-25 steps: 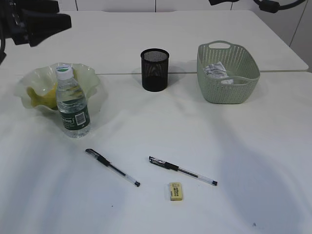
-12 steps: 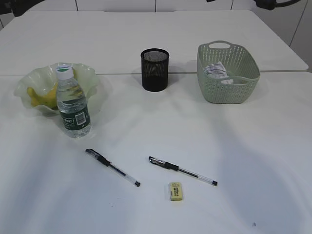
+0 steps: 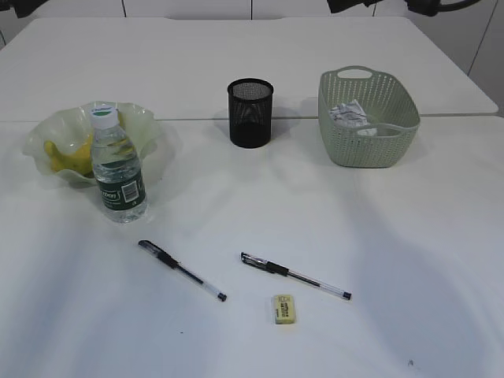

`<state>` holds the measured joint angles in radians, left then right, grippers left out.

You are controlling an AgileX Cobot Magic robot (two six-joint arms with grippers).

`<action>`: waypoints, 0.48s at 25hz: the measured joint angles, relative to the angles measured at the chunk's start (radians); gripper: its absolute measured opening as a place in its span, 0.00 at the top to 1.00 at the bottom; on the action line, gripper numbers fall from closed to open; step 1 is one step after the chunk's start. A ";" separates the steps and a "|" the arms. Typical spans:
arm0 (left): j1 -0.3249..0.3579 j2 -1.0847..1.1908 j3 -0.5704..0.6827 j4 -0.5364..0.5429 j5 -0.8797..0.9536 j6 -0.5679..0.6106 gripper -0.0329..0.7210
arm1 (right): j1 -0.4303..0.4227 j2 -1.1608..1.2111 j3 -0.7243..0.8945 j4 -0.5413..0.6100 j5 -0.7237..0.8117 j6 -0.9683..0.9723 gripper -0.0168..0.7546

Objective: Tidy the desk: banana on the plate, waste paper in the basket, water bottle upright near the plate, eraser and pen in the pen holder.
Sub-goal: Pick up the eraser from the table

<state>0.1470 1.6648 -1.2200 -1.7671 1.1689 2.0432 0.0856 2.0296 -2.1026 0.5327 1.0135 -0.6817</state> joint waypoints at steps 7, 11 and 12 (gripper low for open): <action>0.000 -0.016 0.000 0.023 0.000 -0.022 0.35 | 0.000 0.000 0.000 0.042 0.194 0.118 0.28; 0.000 -0.057 0.000 0.056 0.001 -0.023 0.36 | 0.000 0.000 0.000 0.070 0.223 0.125 0.28; 0.000 -0.070 0.000 0.063 0.002 -0.023 0.36 | 0.000 0.000 0.000 0.077 0.223 0.133 0.28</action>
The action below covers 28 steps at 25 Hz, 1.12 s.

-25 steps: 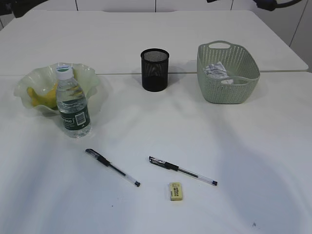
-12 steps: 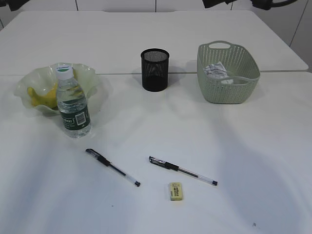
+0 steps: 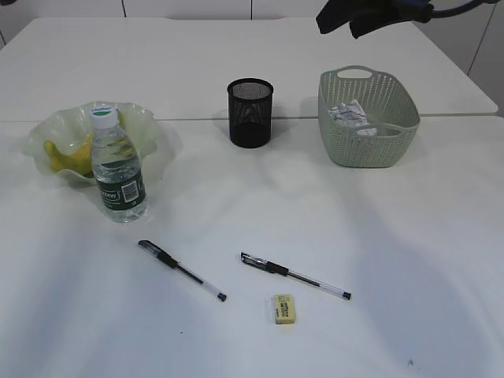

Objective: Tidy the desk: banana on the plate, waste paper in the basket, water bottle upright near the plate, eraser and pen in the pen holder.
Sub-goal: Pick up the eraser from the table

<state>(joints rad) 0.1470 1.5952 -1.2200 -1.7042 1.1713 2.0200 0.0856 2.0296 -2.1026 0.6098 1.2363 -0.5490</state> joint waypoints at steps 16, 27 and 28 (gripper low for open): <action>0.025 -0.139 0.000 0.172 -0.062 -0.002 0.36 | 0.000 -0.120 0.036 -0.091 0.007 0.170 0.29; 0.234 -0.152 0.000 0.248 -0.100 -0.067 0.41 | 0.000 -0.367 0.406 -0.093 0.007 0.127 0.29; 0.251 -0.152 0.000 0.259 -0.116 -0.067 0.42 | 0.000 -0.380 0.432 -0.095 0.007 0.114 0.29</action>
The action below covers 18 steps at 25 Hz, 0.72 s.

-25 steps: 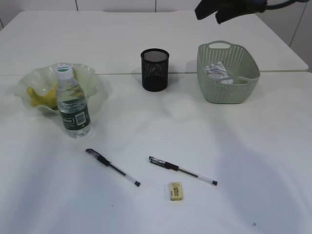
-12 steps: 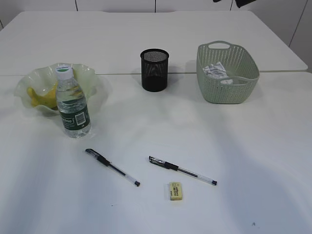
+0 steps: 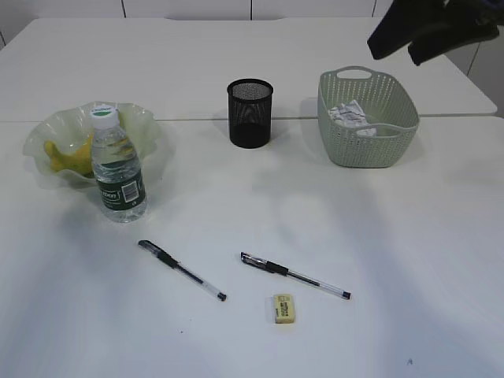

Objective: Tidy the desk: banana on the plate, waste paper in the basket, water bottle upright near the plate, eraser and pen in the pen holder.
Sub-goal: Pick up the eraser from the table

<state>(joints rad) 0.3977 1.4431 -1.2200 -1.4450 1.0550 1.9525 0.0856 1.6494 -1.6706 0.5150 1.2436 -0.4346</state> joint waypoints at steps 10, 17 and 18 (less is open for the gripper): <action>0.068 0.000 0.000 0.350 -0.181 -0.120 0.45 | 0.000 -0.120 0.240 0.131 0.000 -0.269 0.29; 0.068 0.000 0.000 0.413 -0.163 -0.298 0.51 | 0.000 -0.126 0.345 0.179 -0.008 -0.259 0.29; 0.068 0.000 0.000 0.413 -0.149 -0.313 0.52 | 0.000 -0.126 0.347 0.175 -0.008 -0.249 0.29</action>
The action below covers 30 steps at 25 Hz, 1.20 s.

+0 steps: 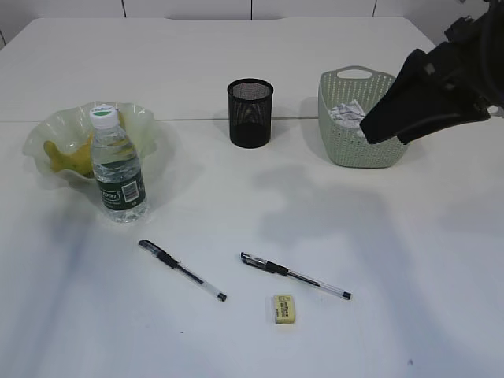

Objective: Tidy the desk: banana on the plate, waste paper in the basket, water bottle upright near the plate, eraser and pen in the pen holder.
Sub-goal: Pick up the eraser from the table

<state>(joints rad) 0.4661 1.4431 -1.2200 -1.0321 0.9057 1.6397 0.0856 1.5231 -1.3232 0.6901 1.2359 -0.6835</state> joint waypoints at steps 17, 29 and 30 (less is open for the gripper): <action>0.000 0.000 0.000 -0.212 0.169 -0.148 0.63 | 0.000 0.049 0.012 -0.059 -0.005 0.102 0.29; 0.000 0.000 0.000 -0.210 0.228 -0.211 0.63 | 0.000 0.132 0.186 0.046 -0.019 0.211 0.29; 0.000 0.000 0.000 -0.210 0.232 -0.213 0.63 | 0.000 0.132 0.191 0.087 -0.019 0.199 0.29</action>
<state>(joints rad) 0.4661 1.4431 -1.2200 -1.2424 1.1380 1.4266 0.0856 1.6551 -1.1322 0.7768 1.2173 -0.4843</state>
